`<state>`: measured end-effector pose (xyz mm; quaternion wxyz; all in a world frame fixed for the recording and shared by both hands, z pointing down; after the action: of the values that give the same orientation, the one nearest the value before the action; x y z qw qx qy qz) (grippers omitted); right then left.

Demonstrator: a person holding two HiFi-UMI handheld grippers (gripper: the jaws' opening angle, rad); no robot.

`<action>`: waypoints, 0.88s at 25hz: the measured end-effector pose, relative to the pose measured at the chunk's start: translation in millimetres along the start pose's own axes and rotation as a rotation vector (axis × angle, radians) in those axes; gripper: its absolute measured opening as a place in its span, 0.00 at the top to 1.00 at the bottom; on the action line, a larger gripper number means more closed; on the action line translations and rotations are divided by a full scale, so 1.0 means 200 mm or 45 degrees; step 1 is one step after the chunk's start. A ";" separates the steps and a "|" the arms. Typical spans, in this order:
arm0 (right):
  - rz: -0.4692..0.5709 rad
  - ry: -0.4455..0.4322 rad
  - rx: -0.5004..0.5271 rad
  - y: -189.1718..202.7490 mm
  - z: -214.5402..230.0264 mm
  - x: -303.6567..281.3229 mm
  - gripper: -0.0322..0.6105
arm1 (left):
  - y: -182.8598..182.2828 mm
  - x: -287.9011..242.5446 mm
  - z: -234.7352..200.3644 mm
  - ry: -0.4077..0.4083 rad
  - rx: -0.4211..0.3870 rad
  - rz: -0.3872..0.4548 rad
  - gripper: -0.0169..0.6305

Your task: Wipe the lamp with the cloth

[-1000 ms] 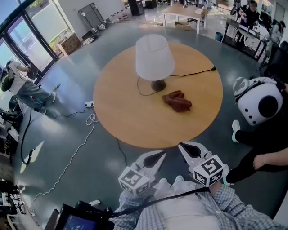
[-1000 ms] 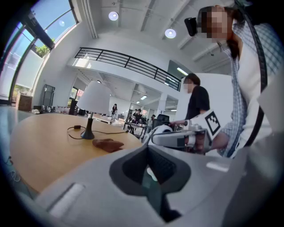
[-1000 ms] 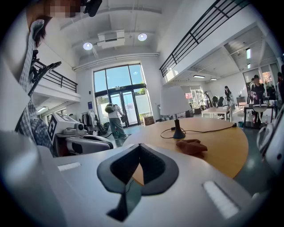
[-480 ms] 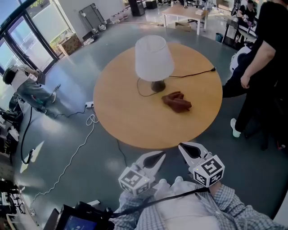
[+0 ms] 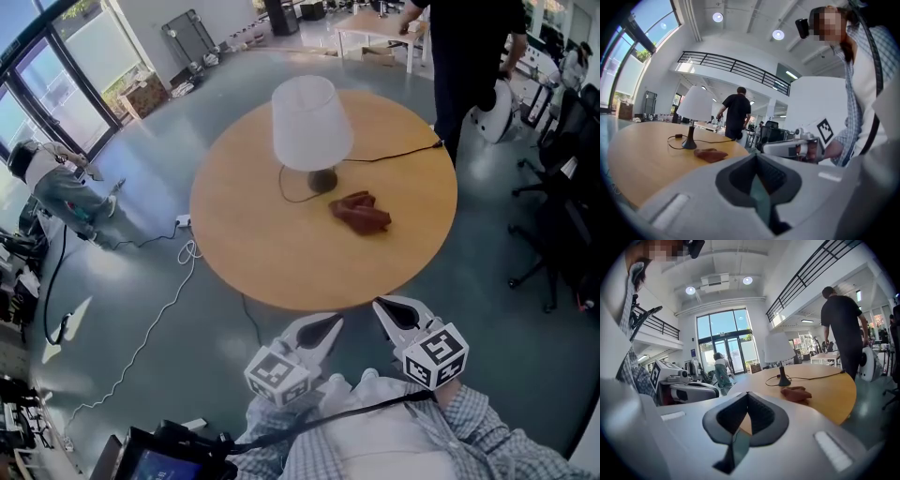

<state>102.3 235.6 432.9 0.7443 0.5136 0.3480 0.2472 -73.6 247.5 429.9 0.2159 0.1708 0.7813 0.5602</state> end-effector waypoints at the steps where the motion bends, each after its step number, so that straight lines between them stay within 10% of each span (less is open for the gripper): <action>1: 0.001 0.004 -0.003 0.00 0.01 0.01 0.94 | -0.01 -0.01 0.01 -0.002 -0.004 0.005 0.97; 22: 0.011 0.076 -0.053 0.03 0.29 0.13 0.94 | -0.03 -0.19 -0.03 -0.057 -0.013 0.011 0.97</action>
<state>162.4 221.9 444.4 0.7430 0.4920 0.3625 0.2729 -45.0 222.3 431.2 0.2318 0.1855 0.7728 0.5610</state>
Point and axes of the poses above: the fingertips, and each gripper's own axes: x backward along the fingers, z to its right, y out of its underside, the point moved 8 cm from there along x, backward along the fingers, and after that the axes turned 2 degrees about y, right-handed, at the moved point
